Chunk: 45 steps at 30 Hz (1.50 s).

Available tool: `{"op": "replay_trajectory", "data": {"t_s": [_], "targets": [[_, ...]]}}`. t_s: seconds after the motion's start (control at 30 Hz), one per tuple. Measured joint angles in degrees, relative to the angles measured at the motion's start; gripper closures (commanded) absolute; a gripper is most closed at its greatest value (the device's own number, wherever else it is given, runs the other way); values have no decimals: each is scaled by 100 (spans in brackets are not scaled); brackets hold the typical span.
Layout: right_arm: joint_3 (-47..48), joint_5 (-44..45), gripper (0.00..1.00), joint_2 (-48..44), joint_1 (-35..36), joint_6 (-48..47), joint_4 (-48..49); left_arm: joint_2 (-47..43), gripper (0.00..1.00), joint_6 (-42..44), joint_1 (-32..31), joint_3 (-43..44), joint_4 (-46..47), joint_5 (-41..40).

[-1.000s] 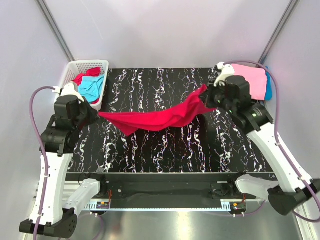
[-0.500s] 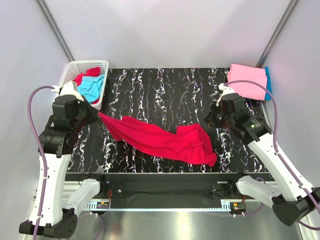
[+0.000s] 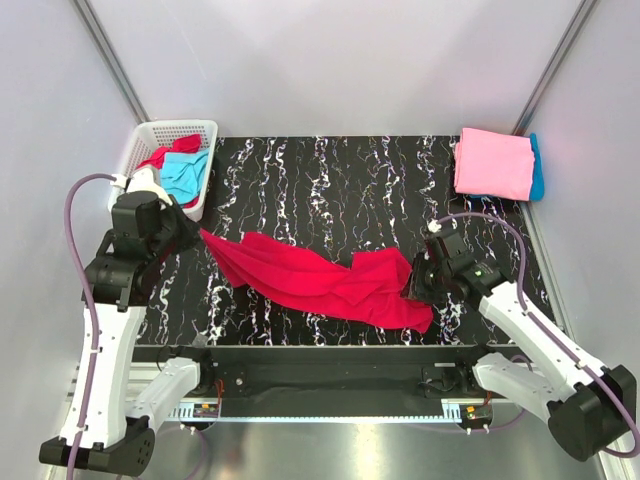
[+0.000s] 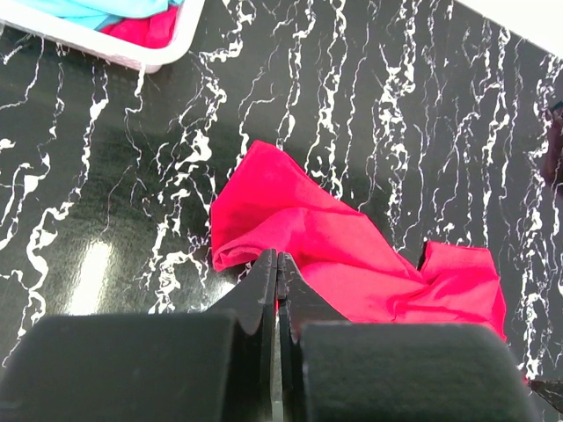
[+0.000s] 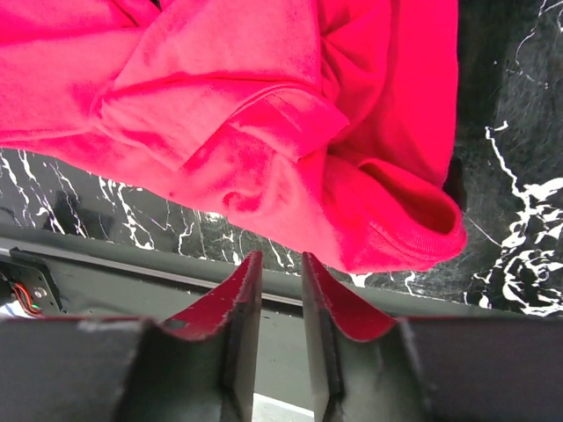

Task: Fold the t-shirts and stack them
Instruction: Flatten the tshirt out

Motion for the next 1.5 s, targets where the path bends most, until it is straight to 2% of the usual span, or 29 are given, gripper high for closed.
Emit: {"op": "replay_trajectory", "data": {"t_s": [0.27, 0.57, 1.0, 1.5], "targets": [[-168, 7, 64, 354, 0, 68, 562, 7, 100, 2, 0, -55, 63, 22], [-496, 446, 71, 717, 0, 26, 1152, 17, 100, 4, 0, -85, 81, 22], [-557, 929, 71, 1353, 0, -33, 2015, 120, 100, 24, 0, -92, 90, 20], [-623, 1370, 64, 1095, -2, 74, 1930, 120, 100, 66, -2, -190, 122, 15]]}}
